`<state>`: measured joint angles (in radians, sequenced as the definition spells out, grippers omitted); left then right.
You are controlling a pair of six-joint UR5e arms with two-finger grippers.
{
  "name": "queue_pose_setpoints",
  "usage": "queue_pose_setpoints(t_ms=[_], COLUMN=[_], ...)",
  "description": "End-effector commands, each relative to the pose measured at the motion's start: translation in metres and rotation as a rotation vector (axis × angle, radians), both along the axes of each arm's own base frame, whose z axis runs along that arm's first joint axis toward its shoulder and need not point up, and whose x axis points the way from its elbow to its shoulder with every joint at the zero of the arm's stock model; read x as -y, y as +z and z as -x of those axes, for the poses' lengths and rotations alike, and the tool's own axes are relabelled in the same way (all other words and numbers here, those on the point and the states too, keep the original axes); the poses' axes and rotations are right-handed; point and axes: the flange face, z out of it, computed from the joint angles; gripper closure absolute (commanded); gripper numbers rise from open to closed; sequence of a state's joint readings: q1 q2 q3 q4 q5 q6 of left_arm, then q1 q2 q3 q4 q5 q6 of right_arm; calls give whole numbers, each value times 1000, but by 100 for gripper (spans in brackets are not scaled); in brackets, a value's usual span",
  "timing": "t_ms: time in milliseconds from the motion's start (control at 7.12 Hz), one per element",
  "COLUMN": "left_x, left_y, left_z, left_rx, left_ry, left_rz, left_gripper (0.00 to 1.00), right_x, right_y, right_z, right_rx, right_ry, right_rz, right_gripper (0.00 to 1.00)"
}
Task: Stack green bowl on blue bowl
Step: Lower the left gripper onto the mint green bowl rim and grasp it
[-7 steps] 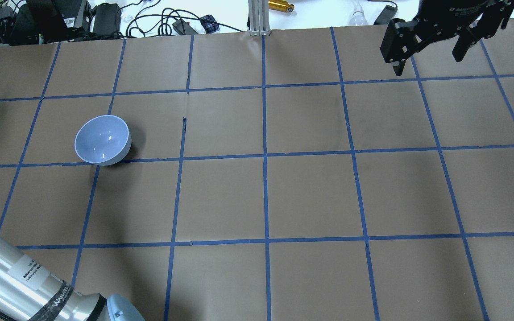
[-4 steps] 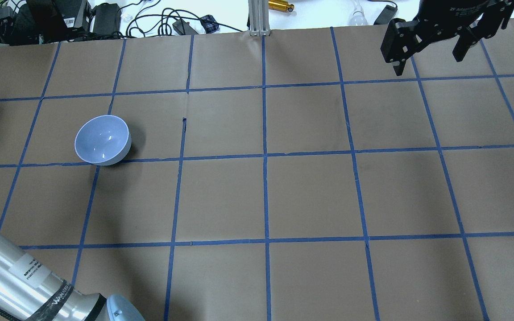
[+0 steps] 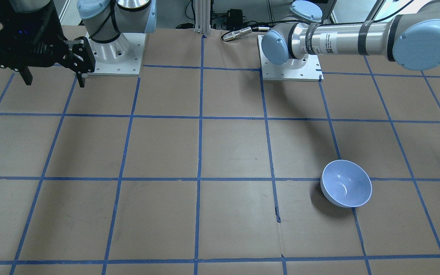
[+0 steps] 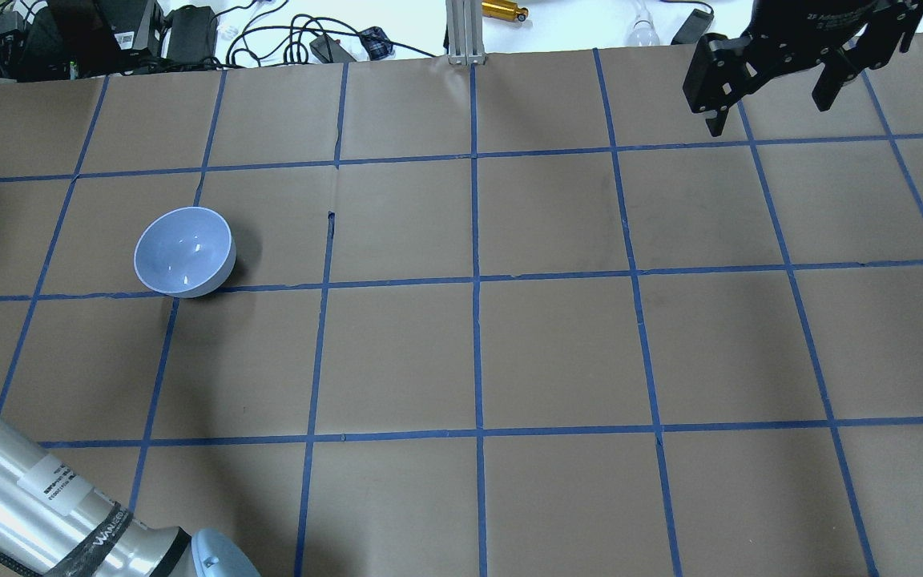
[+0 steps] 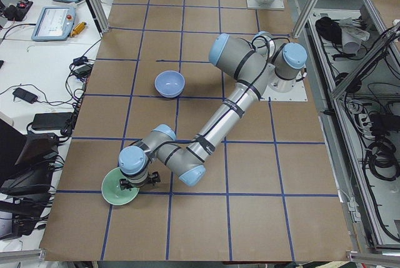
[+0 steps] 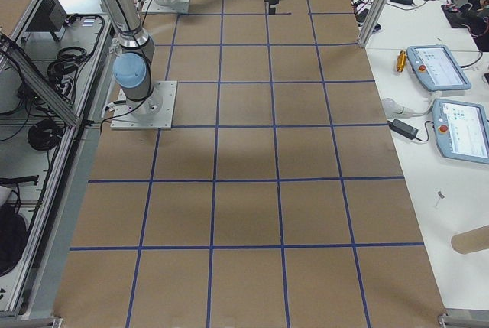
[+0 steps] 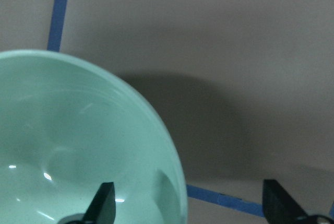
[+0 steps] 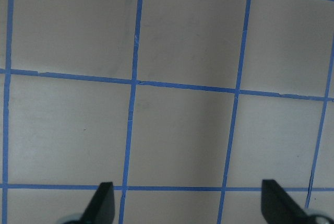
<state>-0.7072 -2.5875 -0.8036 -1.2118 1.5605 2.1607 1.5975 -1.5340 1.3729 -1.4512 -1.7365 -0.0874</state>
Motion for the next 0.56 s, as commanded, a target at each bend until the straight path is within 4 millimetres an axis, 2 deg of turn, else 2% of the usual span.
queue_pose_setpoints(t_ms=[0, 140, 281, 421], left_x=[3, 4, 4, 4], left_y=[-7, -10, -7, -3], left_z=[-6, -7, -7, -7], left_rx=[15, 15, 18, 21], left_ry=[32, 35, 38, 36], left_rz=[-4, -4, -1, 2], left_gripper=[2, 8, 29, 72], right_x=[0, 0, 0, 0], right_y=[0, 0, 0, 0], right_z=[0, 0, 0, 0], right_rx=[0, 0, 0, 0], right_ry=[-1, 1, 1, 1], right_rz=[0, 0, 0, 0], right_gripper=[0, 0, 0, 0])
